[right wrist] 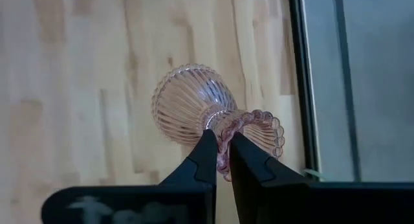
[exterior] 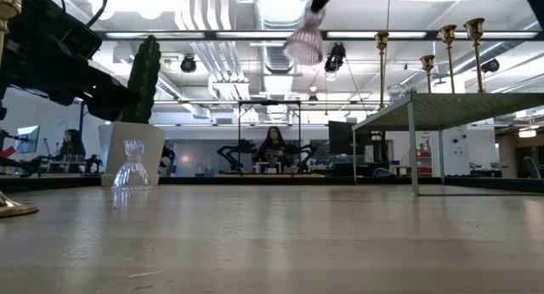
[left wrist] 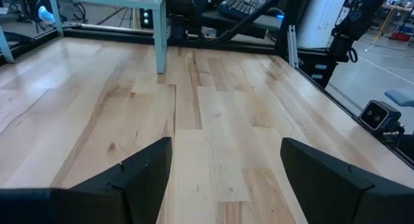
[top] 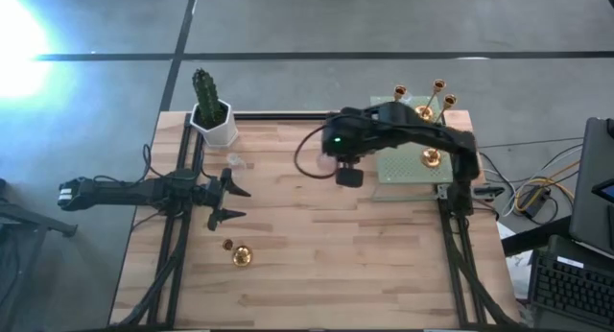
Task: Pick & Place candle stick holders
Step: Put the pink glass candle holder on the shelf, then put the gold candle holder on the shelf
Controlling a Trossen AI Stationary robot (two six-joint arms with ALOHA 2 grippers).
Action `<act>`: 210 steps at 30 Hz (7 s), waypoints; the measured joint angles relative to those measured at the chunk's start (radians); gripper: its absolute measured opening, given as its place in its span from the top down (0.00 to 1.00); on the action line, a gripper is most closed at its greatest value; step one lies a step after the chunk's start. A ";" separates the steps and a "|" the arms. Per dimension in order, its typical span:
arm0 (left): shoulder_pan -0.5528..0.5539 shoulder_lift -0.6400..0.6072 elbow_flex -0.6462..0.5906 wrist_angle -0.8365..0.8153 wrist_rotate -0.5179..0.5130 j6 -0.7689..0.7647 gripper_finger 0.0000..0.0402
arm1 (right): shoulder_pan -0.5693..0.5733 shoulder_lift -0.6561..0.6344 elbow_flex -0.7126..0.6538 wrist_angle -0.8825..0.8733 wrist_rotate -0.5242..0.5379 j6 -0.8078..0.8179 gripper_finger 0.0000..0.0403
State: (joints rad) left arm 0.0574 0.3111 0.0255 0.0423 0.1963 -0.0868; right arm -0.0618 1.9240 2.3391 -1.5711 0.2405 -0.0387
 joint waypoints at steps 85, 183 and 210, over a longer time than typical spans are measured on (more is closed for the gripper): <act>0.000 0.001 0.000 0.001 0.000 0.000 0.27 | -0.465 -0.562 -0.871 0.103 0.124 -0.126 0.97; 0.000 0.001 0.000 -0.034 -0.001 0.026 0.27 | -0.099 -0.584 -0.581 0.046 -0.249 0.305 0.36; 0.000 0.005 -0.001 0.240 -0.181 -0.008 0.27 | 0.139 -0.580 -0.616 0.542 -0.239 0.424 0.39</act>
State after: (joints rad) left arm 0.0574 0.3157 0.0250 0.2820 0.0156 -0.0945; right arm 0.0769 1.3436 1.7235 -1.0288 0.0019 0.3849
